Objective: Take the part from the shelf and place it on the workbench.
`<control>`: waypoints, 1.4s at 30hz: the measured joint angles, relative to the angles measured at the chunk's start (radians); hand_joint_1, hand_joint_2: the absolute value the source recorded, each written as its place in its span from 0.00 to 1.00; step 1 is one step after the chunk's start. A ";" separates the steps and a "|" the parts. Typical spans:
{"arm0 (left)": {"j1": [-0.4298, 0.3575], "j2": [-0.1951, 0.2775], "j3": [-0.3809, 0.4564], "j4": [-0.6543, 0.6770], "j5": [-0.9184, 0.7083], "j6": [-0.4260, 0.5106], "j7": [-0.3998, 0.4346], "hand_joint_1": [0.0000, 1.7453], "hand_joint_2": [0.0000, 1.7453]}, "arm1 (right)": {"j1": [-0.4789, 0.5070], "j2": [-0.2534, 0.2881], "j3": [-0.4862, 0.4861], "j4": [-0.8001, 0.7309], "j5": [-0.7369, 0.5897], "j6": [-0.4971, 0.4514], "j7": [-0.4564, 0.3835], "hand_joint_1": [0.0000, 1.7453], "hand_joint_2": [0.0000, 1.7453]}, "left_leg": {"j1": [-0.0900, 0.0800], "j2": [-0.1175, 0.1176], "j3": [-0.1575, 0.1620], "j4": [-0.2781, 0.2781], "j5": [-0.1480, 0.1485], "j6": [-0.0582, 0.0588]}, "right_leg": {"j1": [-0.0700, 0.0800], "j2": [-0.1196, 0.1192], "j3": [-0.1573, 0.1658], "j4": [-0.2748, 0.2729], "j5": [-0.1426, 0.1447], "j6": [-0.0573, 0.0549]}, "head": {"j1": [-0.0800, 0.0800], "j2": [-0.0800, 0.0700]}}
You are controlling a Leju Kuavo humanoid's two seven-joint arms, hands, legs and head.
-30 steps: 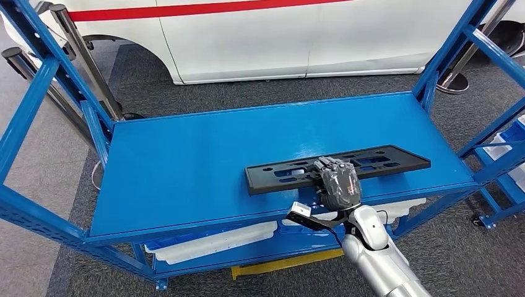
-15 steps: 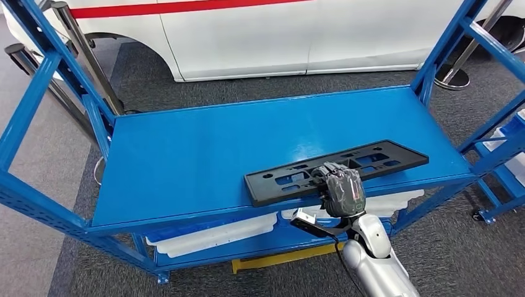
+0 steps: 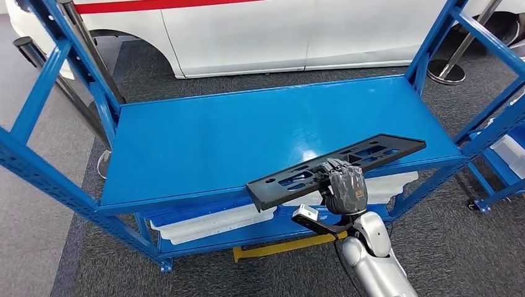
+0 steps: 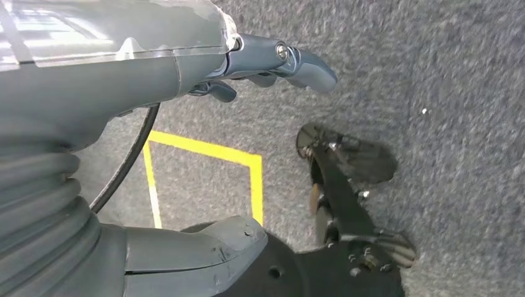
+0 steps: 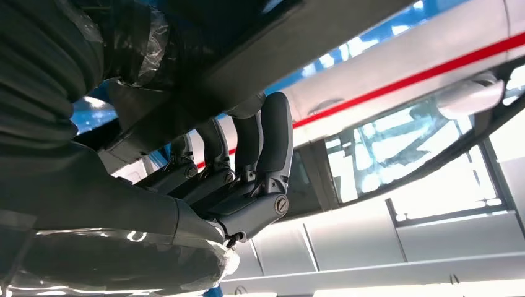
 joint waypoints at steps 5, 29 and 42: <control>0.001 0.000 -0.008 0.000 0.000 0.000 -0.002 0.00 1.00 | 0.013 0.004 -0.008 -0.017 -0.004 -0.001 -0.009 1.00 1.00 | -0.008 0.009 -0.042 -0.013 0.048 0.053 | -0.007 0.003 -0.030 0.050 -0.062 0.023 | 0.001 0.000; 0.000 0.000 -0.014 -0.001 0.002 0.003 -0.007 0.00 1.00 | 0.040 0.034 -0.049 -0.078 -0.042 -0.005 -0.033 1.00 1.00 | 0.004 0.006 -0.039 0.068 0.037 -0.018 | 0.013 -0.009 0.016 -0.025 -0.008 -0.034 | -0.002 0.000; 0.004 0.005 -0.014 -0.001 0.019 0.004 -0.024 0.00 1.00 | 0.001 -0.044 0.045 -0.080 -0.255 0.051 0.065 1.00 1.00 | -0.012 0.018 -0.140 -0.020 0.127 0.052 | 0.005 -0.002 0.000 0.219 -0.133 0.003 | -0.001 0.000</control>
